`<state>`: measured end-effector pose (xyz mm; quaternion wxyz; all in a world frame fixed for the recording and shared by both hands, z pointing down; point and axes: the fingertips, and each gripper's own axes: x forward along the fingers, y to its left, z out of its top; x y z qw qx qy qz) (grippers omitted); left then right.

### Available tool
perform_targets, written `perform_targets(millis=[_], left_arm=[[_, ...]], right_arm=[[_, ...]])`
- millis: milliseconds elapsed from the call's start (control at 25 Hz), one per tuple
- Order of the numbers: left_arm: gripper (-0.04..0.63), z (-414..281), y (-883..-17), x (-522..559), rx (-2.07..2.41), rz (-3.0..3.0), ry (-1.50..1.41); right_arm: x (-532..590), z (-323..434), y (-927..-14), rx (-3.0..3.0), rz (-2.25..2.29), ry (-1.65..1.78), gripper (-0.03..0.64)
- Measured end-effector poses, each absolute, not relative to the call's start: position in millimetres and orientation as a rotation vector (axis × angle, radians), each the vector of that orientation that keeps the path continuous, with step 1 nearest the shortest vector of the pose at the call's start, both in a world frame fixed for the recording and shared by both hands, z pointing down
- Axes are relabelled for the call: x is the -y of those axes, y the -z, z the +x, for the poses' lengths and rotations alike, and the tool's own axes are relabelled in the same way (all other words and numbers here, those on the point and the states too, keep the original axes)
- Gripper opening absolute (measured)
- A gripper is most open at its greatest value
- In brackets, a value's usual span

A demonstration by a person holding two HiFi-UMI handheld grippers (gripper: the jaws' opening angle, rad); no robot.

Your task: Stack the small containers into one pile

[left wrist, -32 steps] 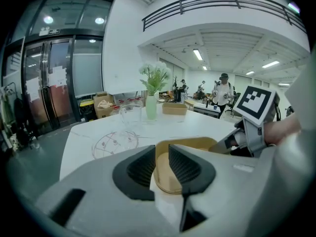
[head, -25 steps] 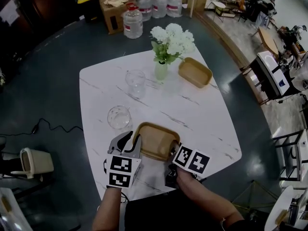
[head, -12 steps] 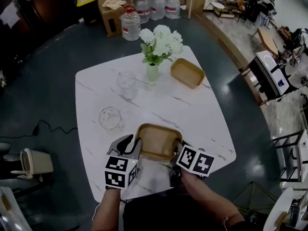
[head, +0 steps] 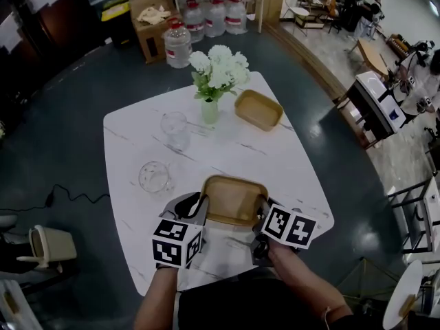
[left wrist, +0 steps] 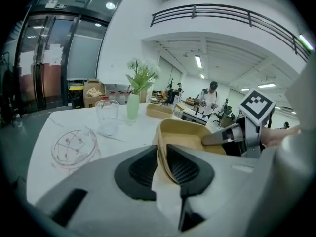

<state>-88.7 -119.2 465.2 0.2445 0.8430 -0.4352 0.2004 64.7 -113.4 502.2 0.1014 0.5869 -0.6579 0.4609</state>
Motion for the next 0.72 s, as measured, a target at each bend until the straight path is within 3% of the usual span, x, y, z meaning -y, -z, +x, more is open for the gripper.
perform_targets(millis=[720], left_arm=[[0.026,-87.1,-429.1,138.3,1.098,2.441,-0.513]], right_arm=[[112.4,65.4,-464.6,1.929,1.857,-1.353,0.023]])
